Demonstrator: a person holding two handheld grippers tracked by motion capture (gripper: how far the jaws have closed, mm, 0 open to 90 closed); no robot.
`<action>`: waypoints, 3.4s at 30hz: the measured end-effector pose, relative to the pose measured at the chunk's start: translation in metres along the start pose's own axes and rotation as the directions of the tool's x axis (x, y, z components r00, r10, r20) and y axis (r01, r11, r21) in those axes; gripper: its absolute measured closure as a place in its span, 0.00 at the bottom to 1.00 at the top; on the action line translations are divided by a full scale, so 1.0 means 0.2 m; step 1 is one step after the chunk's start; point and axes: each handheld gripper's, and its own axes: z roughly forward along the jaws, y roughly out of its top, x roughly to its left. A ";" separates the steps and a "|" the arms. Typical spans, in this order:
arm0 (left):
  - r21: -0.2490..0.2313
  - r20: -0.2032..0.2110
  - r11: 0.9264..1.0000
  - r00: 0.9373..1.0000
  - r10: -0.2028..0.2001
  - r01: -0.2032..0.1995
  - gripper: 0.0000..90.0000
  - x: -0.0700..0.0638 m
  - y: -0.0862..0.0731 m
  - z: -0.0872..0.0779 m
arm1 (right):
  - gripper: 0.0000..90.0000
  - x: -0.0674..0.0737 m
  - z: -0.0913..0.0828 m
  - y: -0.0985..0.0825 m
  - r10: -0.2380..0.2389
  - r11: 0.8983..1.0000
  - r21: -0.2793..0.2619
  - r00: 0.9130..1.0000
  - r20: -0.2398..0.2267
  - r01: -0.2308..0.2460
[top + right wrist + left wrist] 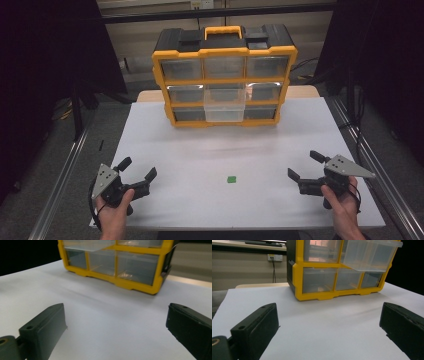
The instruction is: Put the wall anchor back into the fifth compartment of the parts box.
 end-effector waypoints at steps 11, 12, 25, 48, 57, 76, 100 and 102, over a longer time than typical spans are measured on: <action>0.019 0.003 1.000 1.000 -0.001 0.001 0.03 -0.01 0.00 0.00 | 0.01 0.03 0.04 0.02 0.011 0.997 0.074 0.993 -0.121 -0.002; 0.025 0.010 1.000 1.000 0.003 -0.003 0.03 -0.01 -0.01 0.00 | 0.01 0.04 0.04 0.03 0.009 0.996 0.087 0.992 -0.128 0.002; 0.024 0.020 1.000 1.000 0.007 -0.008 0.03 -0.03 -0.01 0.00 | 0.02 0.12 0.16 0.08 0.011 0.964 0.256 0.960 -0.281 0.064; 0.024 0.029 1.000 1.000 0.012 -0.012 0.03 -0.04 -0.01 -0.02 | 0.11 0.30 0.51 0.21 0.044 0.900 0.394 0.860 -0.508 0.186; 0.030 0.024 0.999 0.999 0.026 -0.027 0.03 -0.03 0.00 -0.02 | 0.34 0.36 0.69 0.27 -0.032 0.831 0.444 0.826 -0.562 0.334; 0.043 0.012 0.999 1.000 0.024 -0.024 0.03 -0.03 -0.01 0.00 | 0.68 0.42 0.95 0.27 -0.051 0.633 0.586 0.783 -0.620 0.506; 0.050 0.021 0.998 0.999 0.026 -0.027 0.03 -0.03 -0.01 0.00 | 0.94 0.46 0.97 0.23 -0.081 0.577 0.568 0.733 -0.675 0.586; 0.052 0.027 0.998 0.999 0.027 -0.028 0.03 -0.03 -0.01 0.00 | 0.95 0.46 0.98 0.23 -0.084 0.579 0.563 0.730 -0.678 0.590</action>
